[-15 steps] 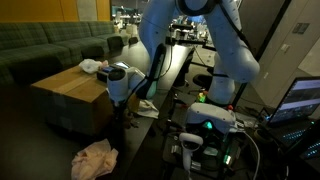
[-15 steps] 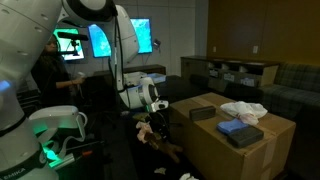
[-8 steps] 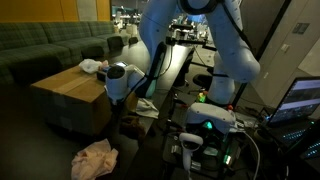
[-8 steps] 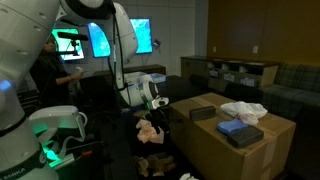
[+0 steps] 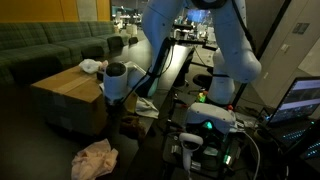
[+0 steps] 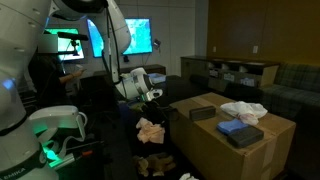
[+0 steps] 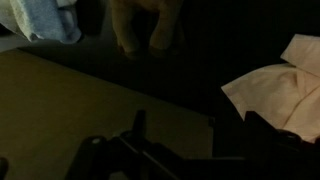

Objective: Place the turnip plushie on the table, then the duster on the box, then the left duster on the table, then the blue sponge on the box, then the white towel on the table, then the white cloth on the box, then the small brown object on the table, then the duster on the box, then the moose on the table, and finally, the peach shirt on the box

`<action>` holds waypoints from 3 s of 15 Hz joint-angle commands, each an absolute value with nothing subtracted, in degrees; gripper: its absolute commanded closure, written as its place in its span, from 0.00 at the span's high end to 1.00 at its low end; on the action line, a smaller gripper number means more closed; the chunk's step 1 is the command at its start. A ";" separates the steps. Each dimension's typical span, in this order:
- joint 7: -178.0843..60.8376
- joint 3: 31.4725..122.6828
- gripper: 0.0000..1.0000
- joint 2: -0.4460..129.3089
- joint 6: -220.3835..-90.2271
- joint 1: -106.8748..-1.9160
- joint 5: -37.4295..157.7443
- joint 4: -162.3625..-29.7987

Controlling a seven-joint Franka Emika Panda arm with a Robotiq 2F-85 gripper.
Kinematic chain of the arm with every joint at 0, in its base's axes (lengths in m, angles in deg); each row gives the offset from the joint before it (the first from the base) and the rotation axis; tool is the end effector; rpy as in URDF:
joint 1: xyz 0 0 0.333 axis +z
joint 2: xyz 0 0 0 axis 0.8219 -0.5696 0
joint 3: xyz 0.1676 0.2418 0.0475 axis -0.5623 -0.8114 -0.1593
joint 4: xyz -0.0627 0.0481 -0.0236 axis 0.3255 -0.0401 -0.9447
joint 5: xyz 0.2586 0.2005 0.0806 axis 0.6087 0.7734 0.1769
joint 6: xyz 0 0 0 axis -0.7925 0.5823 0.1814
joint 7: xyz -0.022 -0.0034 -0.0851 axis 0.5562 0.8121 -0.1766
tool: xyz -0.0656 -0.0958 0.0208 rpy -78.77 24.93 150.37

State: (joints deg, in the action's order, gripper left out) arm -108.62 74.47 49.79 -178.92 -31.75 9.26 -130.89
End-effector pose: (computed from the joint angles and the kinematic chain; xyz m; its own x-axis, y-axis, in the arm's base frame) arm 0.4468 0.2145 0.1484 0.9288 0.3338 0.1609 0.2760 -0.9130 0.3005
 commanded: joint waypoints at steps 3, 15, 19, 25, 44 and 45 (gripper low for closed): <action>-109.89 69.47 1.00 51.63 -179.22 -30.69 13.49 -132.32; -109.37 67.78 1.00 46.46 -185.97 -21.31 39.64 -128.35; -108.67 73.00 1.00 42.67 -188.81 -15.31 41.93 -124.75; -100.26 71.91 1.00 38.10 -190.28 -14.58 47.88 -120.48; -79.50 74.65 1.00 26.75 -191.50 -12.55 60.61 -109.48; -79.17 74.96 1.00 26.30 -191.53 -12.33 60.57 -109.23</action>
